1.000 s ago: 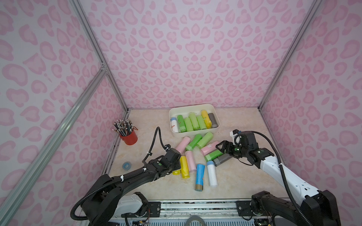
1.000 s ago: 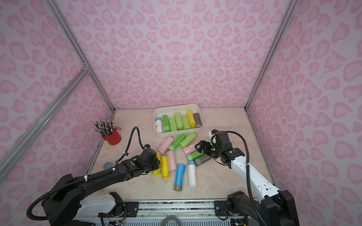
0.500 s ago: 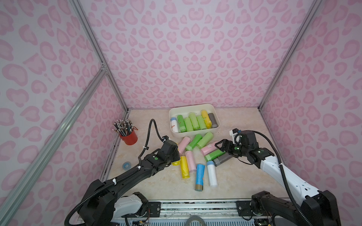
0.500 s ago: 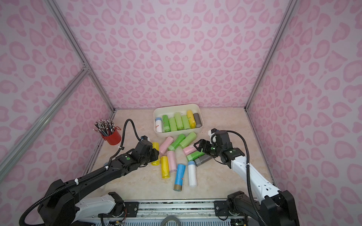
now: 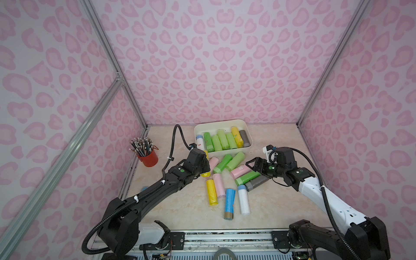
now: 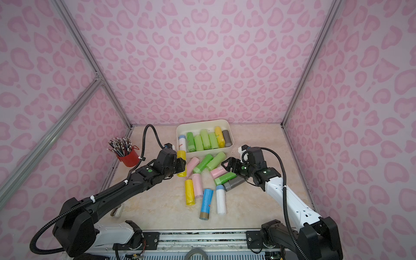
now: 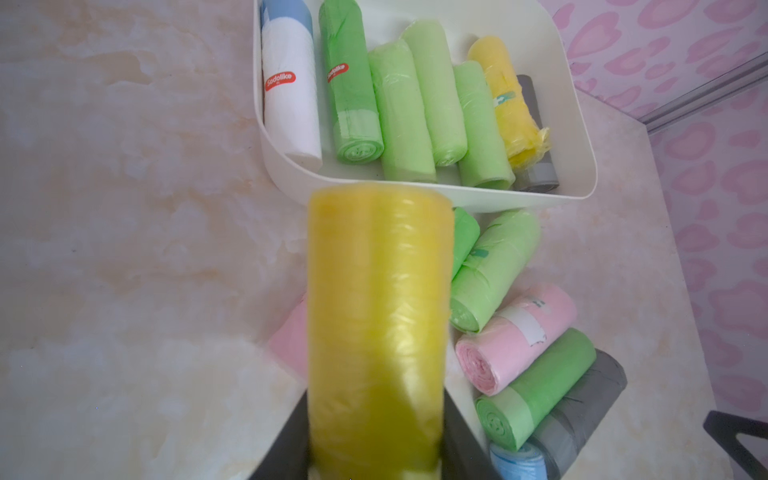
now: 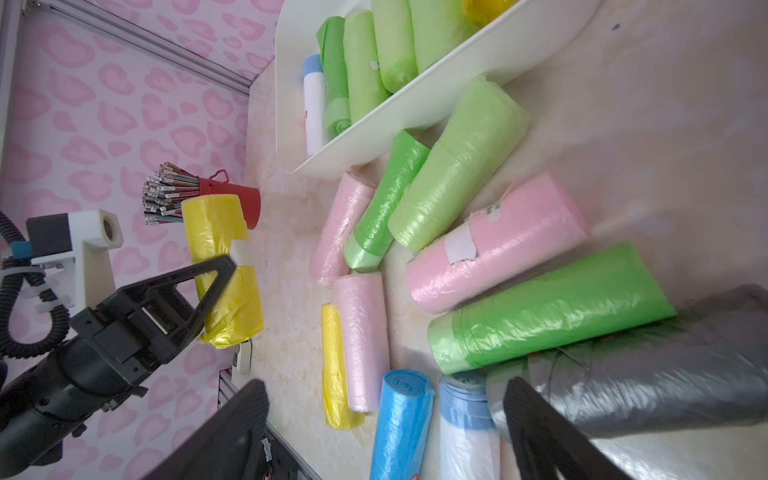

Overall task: Put the roll of trash bags into the storage box
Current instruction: Place the roll of trash bags in the storage box.

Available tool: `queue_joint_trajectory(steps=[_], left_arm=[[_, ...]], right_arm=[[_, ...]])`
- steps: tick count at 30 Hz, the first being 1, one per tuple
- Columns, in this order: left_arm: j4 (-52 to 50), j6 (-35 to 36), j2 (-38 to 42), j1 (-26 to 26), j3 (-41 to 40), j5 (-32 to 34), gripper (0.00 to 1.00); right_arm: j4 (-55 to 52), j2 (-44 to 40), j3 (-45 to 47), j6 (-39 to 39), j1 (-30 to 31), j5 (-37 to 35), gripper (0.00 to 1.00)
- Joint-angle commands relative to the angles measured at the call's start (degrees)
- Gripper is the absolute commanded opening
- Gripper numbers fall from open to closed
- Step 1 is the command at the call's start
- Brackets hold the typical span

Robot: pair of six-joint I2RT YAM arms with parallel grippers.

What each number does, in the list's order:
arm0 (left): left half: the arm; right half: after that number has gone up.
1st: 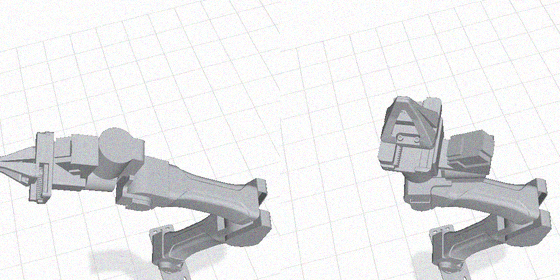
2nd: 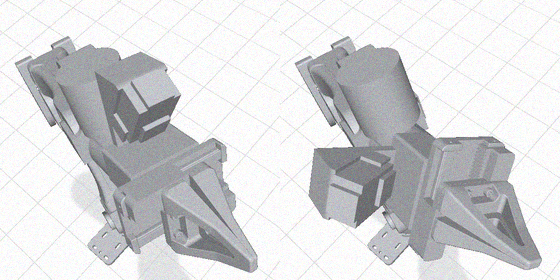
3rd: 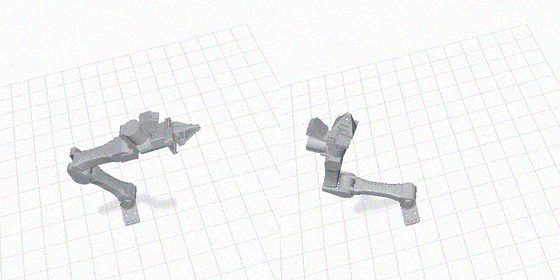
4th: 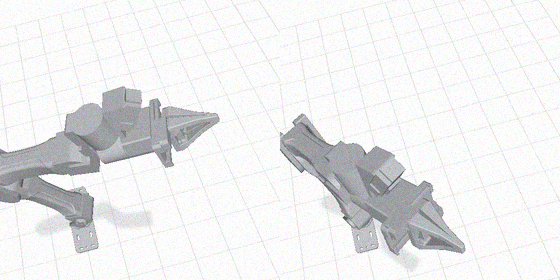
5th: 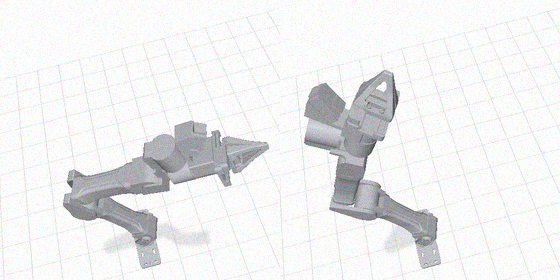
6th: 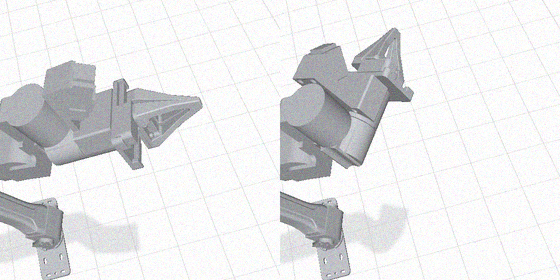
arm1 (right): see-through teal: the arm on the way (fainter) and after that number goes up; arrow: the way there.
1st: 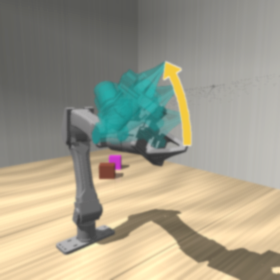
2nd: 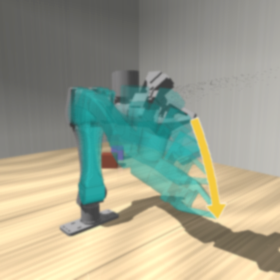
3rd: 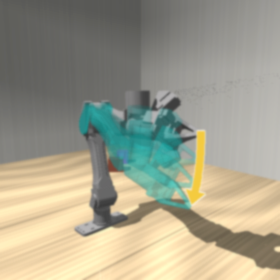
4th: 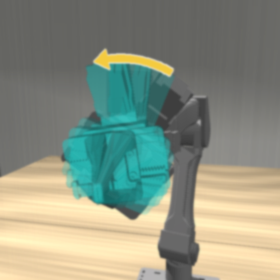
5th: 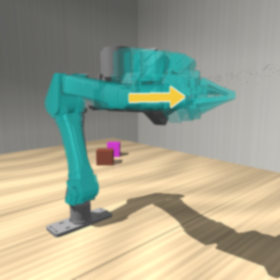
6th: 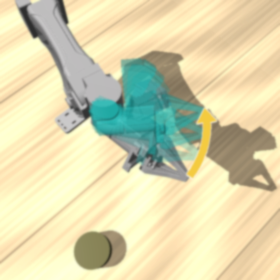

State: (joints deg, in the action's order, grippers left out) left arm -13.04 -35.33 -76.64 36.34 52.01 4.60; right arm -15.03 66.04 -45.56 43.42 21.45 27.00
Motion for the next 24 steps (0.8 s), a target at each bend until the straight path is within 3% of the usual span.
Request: queue_joint_trajectory(steps=[1,24], left_arm=[[3.52,1.53,-1.31,-0.43,1.69,-0.16,0.18],[11.45,3.88,-13.41,-9.34,11.06,-2.73,0.18]], right_arm=[[1.97,0.45,-0.49,0.70,0.08,1.43,0.90],[3.56,3.50,-2.52,1.31,-0.27,1.07,0.90]])
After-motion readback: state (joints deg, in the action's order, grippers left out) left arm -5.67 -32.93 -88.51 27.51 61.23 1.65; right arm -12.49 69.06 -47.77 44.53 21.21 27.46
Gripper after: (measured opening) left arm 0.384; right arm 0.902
